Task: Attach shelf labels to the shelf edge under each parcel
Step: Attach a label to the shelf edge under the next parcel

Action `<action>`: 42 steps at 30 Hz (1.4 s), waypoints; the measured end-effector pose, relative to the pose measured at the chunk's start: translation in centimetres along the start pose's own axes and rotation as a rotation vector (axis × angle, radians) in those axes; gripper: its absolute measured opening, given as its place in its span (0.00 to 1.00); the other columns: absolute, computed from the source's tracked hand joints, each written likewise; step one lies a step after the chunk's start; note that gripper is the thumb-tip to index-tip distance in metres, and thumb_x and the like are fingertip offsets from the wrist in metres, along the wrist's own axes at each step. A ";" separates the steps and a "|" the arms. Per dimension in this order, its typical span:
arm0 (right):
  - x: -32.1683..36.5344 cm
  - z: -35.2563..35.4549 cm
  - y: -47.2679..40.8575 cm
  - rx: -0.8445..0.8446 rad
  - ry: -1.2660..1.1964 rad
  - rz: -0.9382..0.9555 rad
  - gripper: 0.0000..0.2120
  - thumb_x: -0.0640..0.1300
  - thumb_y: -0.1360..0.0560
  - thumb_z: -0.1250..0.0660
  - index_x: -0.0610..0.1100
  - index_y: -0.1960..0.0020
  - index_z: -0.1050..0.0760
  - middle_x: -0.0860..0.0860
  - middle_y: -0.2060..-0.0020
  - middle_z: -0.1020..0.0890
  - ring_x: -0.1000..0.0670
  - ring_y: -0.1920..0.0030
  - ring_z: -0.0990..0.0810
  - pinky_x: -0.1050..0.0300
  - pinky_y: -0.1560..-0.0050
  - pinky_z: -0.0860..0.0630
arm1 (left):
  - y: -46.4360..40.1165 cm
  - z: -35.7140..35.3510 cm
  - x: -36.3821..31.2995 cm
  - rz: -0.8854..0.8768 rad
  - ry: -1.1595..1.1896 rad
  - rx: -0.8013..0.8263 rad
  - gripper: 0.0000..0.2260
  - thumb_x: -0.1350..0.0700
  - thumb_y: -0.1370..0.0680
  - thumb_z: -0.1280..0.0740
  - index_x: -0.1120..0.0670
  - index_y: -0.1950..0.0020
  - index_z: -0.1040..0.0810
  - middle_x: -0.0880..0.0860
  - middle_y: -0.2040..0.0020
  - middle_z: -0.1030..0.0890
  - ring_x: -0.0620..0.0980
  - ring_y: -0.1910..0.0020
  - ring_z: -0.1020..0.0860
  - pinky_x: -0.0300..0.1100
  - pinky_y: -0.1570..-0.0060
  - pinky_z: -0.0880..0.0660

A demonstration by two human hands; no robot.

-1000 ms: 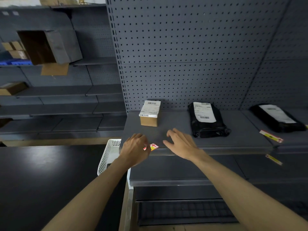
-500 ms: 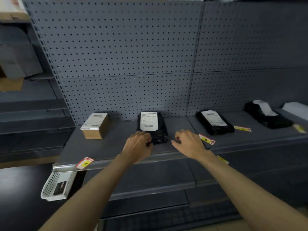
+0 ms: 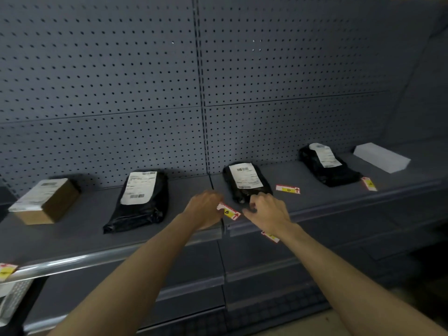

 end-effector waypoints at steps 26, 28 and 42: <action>0.3 -10.5 -6.1 0.131 0.003 -0.024 0.20 0.50 0.27 0.30 0.40 0.42 0.29 0.43 0.44 0.26 0.42 0.43 0.26 0.49 0.44 0.29 | -5.8 -7.6 2.7 -0.084 -0.145 0.126 0.17 0.47 0.27 0.35 0.53 0.43 0.31 0.55 0.45 0.23 0.55 0.45 0.27 0.50 0.44 0.29; 0.5 -10.2 -6.4 0.106 0.008 -0.030 0.20 0.49 0.28 0.29 0.40 0.42 0.31 0.43 0.45 0.25 0.42 0.44 0.25 0.49 0.44 0.29 | -5.3 -7.0 2.4 -0.102 -0.139 0.096 0.16 0.47 0.27 0.35 0.54 0.44 0.30 0.55 0.46 0.22 0.55 0.47 0.25 0.50 0.45 0.28; 6.9 -5.7 -5.9 0.034 -0.315 0.135 0.05 0.40 0.24 0.34 0.45 0.51 0.20 0.48 0.54 0.18 0.48 0.56 0.23 0.54 0.60 0.30 | 0.7 -0.1 8.2 0.107 0.281 -0.140 0.07 0.57 0.24 0.33 0.52 0.50 0.17 0.53 0.53 0.15 0.53 0.55 0.19 0.49 0.53 0.21</action>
Point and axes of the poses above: each hand's wrist, its own y-axis away from the middle knuckle, its own z-axis out of the back of the hand, x = y × z, the point moved 8 cm from there along -y, towards the middle knuckle
